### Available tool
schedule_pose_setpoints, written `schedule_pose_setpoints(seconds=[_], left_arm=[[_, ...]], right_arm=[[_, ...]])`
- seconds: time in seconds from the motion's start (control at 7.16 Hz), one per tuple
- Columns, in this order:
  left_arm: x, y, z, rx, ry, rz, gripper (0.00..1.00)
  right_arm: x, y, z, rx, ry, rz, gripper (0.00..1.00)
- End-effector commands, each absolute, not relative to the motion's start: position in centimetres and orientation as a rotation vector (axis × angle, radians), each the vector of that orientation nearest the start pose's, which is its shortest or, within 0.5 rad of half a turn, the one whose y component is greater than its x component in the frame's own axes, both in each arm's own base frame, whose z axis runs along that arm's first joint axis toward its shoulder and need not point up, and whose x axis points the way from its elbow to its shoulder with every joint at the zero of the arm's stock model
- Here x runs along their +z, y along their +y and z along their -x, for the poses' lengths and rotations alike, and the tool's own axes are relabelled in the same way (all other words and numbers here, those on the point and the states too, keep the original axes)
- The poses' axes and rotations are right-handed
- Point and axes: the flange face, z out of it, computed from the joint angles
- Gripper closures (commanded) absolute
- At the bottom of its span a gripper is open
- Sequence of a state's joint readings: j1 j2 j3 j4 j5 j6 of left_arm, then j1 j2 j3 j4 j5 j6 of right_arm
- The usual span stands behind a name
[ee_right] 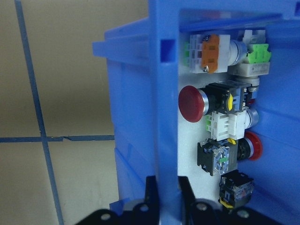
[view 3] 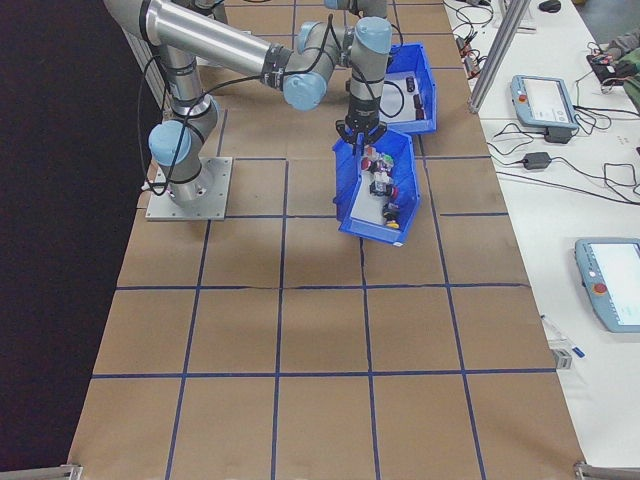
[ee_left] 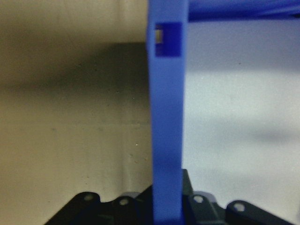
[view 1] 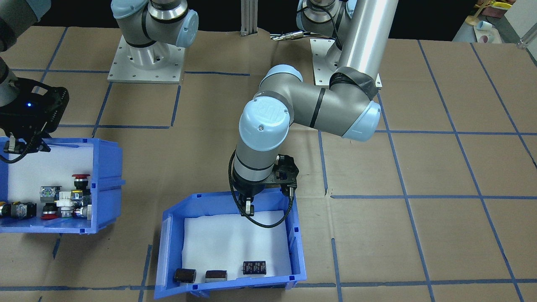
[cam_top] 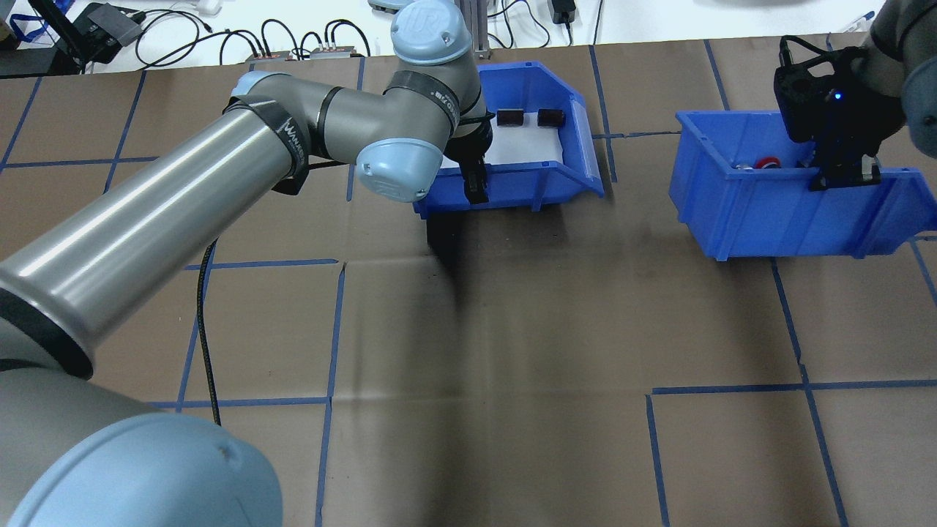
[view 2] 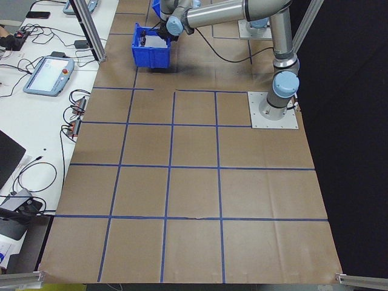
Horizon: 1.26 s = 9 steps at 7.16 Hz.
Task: Place battery box in front
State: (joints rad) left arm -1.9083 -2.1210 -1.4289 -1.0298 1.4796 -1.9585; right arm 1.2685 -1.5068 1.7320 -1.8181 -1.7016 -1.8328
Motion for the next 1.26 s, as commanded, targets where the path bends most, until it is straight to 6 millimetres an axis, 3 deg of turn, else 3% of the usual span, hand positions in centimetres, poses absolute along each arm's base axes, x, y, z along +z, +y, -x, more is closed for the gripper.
schedule_pose_setpoints(seconds=[0.0,0.14,0.42,0.56,0.7,0.98,1.12], left_arm=[[28.2,-61.2,37.6,0.048,2.302,2.373,0.23],[28.4,-61.5,37.6,0.038,2.344,2.343,0.01],[29.3,-61.8,36.9,0.029,2.347,2.352,0.01],[31.2,-61.3,36.8,0.009,2.384,2.324,0.02],[33.4,-60.4,35.9,0.003,2.453,2.21,0.03],[37.9,-57.5,34.4,0.025,2.688,1.8,0.02],[38.8,-56.7,33.1,0.067,2.73,1.665,0.02]], right_arm=[[39.8,-48.6,3.5,0.187,2.321,2.203,0.98],[39.6,-45.9,2.4,0.187,2.316,2.208,0.98],[38.5,-40.3,0.6,0.196,2.321,2.203,0.98],[38.9,-38.0,-0.3,0.179,2.334,2.21,0.98],[38.6,-36.5,-0.9,0.172,2.333,2.209,0.98],[38.1,-35.8,-2.5,0.162,2.326,2.21,0.98],[38.0,-35.6,-4.9,0.153,2.352,2.194,0.98]])
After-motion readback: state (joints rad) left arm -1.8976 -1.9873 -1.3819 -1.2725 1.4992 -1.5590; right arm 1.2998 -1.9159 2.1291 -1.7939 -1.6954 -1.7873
